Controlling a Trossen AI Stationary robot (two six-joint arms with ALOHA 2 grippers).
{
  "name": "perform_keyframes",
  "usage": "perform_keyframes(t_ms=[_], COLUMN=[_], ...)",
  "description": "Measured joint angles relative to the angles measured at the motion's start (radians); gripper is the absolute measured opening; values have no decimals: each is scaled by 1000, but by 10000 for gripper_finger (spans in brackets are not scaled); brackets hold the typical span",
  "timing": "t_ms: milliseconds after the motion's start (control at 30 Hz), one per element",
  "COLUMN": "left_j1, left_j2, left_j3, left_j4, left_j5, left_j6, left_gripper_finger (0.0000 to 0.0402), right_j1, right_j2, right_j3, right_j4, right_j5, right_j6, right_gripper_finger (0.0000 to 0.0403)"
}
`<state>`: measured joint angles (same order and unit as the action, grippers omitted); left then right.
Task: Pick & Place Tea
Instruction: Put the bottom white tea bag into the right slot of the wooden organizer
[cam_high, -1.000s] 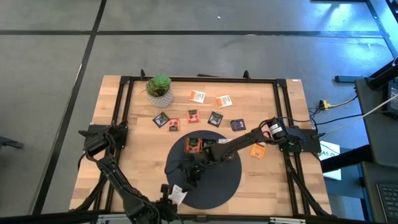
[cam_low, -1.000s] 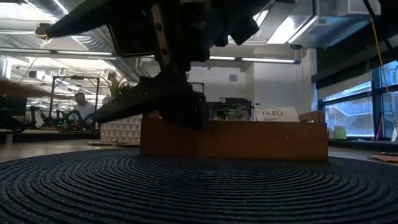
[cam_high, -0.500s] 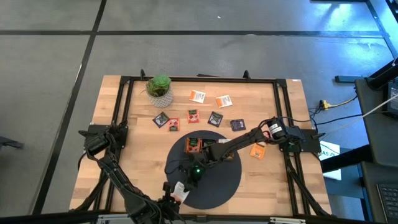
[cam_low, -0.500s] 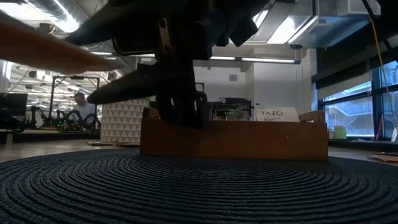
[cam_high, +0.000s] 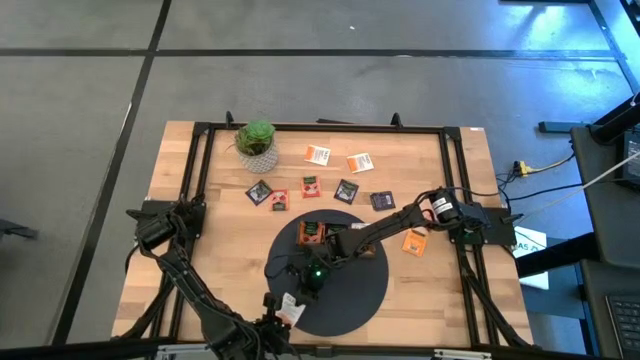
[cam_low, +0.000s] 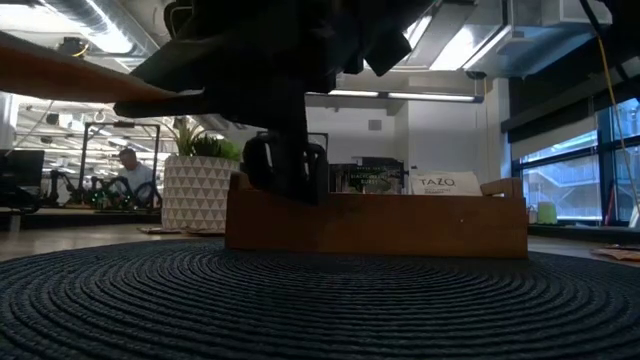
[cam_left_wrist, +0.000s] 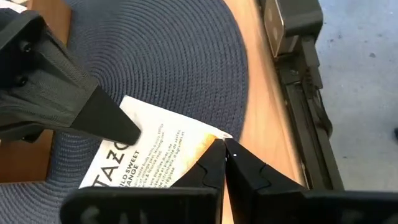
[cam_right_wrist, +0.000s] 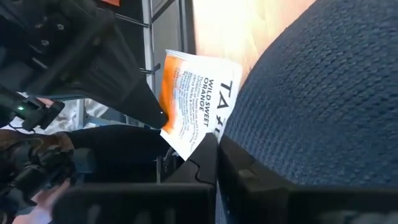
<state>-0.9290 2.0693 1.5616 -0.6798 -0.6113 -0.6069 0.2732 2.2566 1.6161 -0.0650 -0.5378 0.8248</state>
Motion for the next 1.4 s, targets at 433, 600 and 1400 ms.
perform_keyframes(t_ms=[433, 600, 1400], left_j1=[-50, -57, 14], left_j2=[0, -1, -28], left_j3=[5, 5, 4], left_j4=[50, 53, 78], left_j5=[137, 111, -25], left_j6=[-122, -268, -192], left_gripper_finger=[2, 2, 2], right_j1=[-48, -52, 75], right_j2=[-34, -165, -547], right_j3=[-1, 0, -198], right_j4=[-30, -202, -1071], right_j5=[12, 144, 832], right_j6=[-41, -177, -404], right_gripper_finger=[3, 2, 4])
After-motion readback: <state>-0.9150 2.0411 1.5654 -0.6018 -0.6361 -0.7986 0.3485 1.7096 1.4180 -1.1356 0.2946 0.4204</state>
